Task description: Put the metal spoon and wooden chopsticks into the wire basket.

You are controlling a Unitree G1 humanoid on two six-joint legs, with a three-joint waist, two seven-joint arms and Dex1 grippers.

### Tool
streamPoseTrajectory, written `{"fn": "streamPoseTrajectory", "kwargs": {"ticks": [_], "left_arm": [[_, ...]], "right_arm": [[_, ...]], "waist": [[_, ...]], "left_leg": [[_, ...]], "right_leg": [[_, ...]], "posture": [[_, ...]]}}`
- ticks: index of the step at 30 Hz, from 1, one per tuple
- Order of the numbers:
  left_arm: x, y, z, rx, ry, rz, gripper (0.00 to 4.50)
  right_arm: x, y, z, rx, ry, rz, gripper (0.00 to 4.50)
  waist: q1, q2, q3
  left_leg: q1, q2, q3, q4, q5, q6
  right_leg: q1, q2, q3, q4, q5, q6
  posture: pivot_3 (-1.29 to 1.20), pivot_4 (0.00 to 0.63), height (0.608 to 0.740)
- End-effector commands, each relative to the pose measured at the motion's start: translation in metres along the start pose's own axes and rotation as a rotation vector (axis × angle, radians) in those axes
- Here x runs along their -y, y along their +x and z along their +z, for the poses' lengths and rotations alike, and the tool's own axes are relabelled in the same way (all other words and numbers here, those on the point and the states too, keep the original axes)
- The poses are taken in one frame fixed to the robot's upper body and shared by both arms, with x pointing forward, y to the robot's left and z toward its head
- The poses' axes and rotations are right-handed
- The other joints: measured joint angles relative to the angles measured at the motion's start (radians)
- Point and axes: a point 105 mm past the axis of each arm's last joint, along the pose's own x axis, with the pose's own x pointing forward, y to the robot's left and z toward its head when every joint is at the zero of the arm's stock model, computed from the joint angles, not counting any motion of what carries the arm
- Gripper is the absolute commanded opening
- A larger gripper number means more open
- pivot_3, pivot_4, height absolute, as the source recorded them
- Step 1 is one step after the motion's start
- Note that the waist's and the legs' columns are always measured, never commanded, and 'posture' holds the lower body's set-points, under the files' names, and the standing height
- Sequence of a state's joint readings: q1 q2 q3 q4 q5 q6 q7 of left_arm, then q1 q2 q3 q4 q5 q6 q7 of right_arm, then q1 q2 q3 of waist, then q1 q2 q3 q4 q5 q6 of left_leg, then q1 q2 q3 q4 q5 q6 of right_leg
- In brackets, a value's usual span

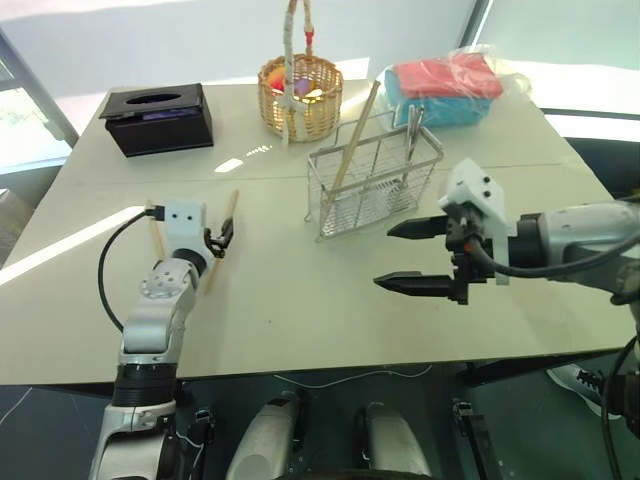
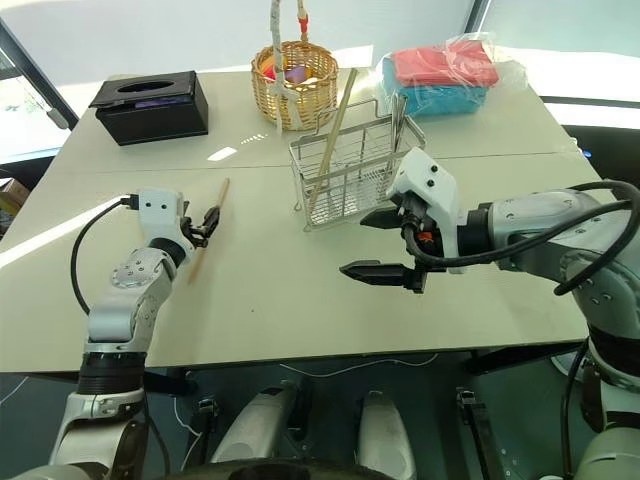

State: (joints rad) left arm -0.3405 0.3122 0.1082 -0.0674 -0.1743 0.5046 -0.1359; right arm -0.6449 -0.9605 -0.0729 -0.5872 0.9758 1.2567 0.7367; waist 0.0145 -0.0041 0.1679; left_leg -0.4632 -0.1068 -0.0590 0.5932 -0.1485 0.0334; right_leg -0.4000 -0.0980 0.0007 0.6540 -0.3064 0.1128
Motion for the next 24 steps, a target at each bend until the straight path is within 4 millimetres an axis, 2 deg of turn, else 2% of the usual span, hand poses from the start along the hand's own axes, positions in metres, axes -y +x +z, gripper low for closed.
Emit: {"fn": "streamPoseTrajectory", "kwargs": {"ticks": [1, 6, 17, 24], "left_arm": [[0.010, 0.006, -0.003, -0.048, 0.086, -0.003, 3.07], [0.012, 0.012, -0.022, -0.159, 0.121, 0.037, 3.07], [-0.008, 0.005, -0.051, -0.301, -0.092, 0.215, 3.07], [-0.019, 0.000, -0.059, -0.339, -0.089, 0.222, 3.07]], "right_arm": [[0.000, -0.004, 0.010, 0.037, -0.054, -0.026, 4.46], [0.003, -0.004, 0.013, 0.050, -0.064, -0.035, 4.46], [0.007, -0.003, 0.013, 0.065, -0.068, -0.065, 4.46], [0.013, -0.004, 0.014, 0.069, -0.073, -0.089, 4.46]], "waist": [[0.002, 0.000, 0.000], [0.001, 0.000, 0.000], [-0.002, 0.000, -0.002], [-0.005, 0.000, -0.002]], "left_leg": [[0.000, 0.000, 0.000, 0.000, 0.000, 0.000], [0.000, 0.000, 0.000, 0.001, 0.000, 0.000], [0.002, 0.000, 0.000, 0.002, 0.000, 0.000], [0.002, 0.001, 0.000, 0.002, 0.000, 0.000]], "right_leg": [[0.000, 0.000, 0.000, 0.000, 0.000, 0.000], [0.002, 0.000, 0.000, 0.000, 0.001, 0.001], [0.004, 0.000, 0.000, 0.000, 0.001, 0.003], [0.006, 0.001, 0.000, 0.000, 0.002, 0.003]], "posture": [[0.00, 0.150, 0.740], [0.00, 0.150, 0.740], [0.00, 0.150, 0.740], [0.00, 0.150, 0.740]]}}
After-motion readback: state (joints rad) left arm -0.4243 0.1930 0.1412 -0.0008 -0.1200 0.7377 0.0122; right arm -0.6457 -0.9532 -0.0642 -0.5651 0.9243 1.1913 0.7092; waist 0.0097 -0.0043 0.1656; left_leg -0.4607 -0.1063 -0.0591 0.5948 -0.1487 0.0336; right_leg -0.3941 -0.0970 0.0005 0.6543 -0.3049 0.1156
